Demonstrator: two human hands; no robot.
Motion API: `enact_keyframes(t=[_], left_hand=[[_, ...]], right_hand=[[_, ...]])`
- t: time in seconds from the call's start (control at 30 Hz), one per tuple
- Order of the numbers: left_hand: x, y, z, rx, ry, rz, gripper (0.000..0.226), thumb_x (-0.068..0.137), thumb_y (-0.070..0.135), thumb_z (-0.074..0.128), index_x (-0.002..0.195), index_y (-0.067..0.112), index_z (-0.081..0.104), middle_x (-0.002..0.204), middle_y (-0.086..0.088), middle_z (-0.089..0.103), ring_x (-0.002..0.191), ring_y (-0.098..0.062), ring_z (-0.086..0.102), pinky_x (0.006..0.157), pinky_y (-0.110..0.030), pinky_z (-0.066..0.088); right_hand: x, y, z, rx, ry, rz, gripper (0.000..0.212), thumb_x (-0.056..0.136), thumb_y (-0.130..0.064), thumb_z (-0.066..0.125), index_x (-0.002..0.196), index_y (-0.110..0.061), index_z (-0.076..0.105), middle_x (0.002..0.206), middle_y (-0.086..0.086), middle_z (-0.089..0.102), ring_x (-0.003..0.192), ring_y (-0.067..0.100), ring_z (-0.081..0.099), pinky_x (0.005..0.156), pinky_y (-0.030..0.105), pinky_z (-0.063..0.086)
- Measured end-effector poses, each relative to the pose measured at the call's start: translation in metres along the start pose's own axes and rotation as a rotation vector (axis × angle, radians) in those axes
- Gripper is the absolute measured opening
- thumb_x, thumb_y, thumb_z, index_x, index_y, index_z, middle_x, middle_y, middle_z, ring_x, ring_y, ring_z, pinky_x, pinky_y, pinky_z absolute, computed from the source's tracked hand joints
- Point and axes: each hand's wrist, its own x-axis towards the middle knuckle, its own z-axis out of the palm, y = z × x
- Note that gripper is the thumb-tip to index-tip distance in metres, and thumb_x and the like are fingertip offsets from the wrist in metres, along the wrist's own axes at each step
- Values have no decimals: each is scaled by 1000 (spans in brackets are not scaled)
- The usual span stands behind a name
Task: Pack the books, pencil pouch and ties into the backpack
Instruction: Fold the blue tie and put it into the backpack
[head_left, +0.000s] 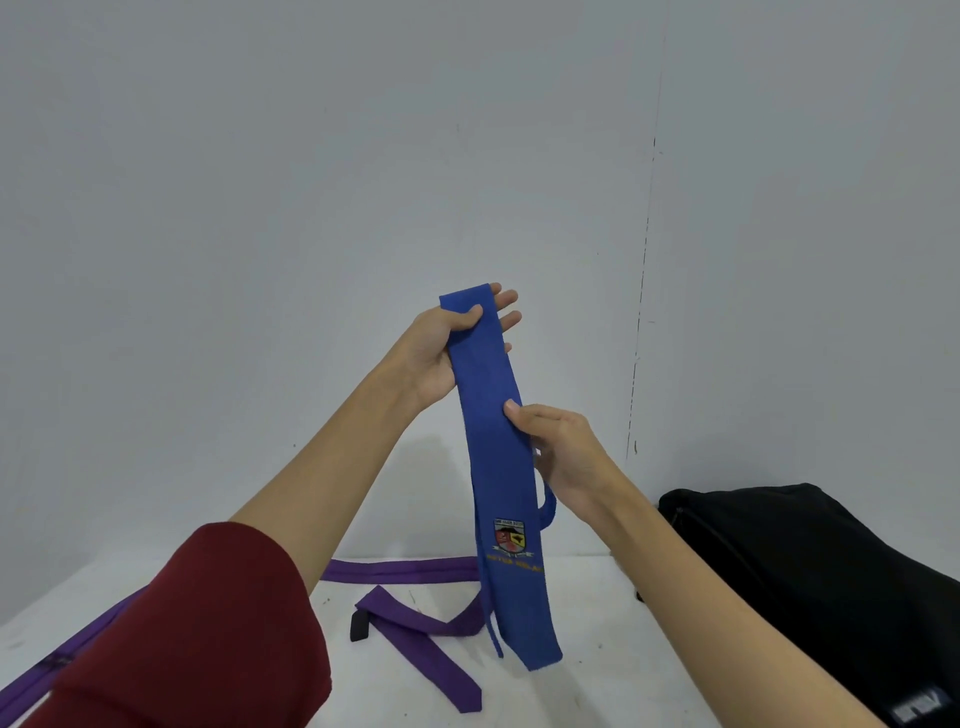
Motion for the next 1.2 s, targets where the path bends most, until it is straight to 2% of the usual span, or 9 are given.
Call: enact_keyframes(t=[0.17,0.47,0.57,0.67,0.8,0.93,1.07,1.13,1.2], left_hand=[[-2,-2,-3,12,-9,-11,28,99,5,36,119,12,54,113,2,64,97,-13,65,84,-33,51],[-4,0,1,60,-53,-21,28,99,4,36,121,10,53,117,0,62,97,-13,65,85,-31,52],[-3,4,-4,28,-25,-15,28,99,3,36,120,9,54,116,-1,63,97,-14,65,85,-32,51],[-3,6,-7,4,10,-6,28,99,2,36,119,8,54,113,-2,64,95,-14,66,84,-32,51],[-5,5,-9,10,36,-37,29,99,1,35,122,5,52,122,-6,61,95,-15,65,82,-28,52],[-9,1,-17,48,61,-106,29,100,8,38,125,1,50,126,-11,60,95,-17,65,76,-28,54],[-16,-9,-36,326,135,-187,48,98,47,35,112,8,60,96,-6,70,78,-17,69,66,-27,55],[-22,-16,-46,644,128,-217,67,91,65,19,110,17,63,75,0,58,64,-13,55,63,-23,44],[-29,-24,-51,870,99,-216,76,87,69,6,109,26,65,71,0,41,67,-15,39,67,-25,34]], right_hand=[[-2,3,-3,-14,-53,69,26,90,-27,60,95,-3,66,93,4,70,84,17,66,85,36,52],[-2,8,6,-54,47,23,8,87,-15,64,85,-7,63,97,6,70,86,20,66,76,31,56],[-3,4,9,-8,44,36,13,87,-10,64,81,-8,53,95,9,70,76,18,69,61,27,55],[-2,0,9,-16,37,29,17,87,-9,64,84,-11,47,99,11,69,77,21,68,64,29,56],[2,-7,9,-66,-53,15,24,90,-23,62,109,-9,58,101,7,70,81,21,66,73,33,54],[4,-24,10,-143,-118,-50,15,93,-18,57,90,-9,68,88,1,70,77,16,65,70,26,51],[8,-42,8,-150,-74,-110,14,92,-15,57,88,-5,67,87,9,68,83,27,63,79,35,51],[11,-51,7,-157,-65,-124,16,92,-14,56,92,-1,64,89,13,64,86,32,60,82,39,48],[13,-58,6,-167,-82,-126,18,92,-14,55,98,1,62,90,13,63,88,32,59,83,39,47]])
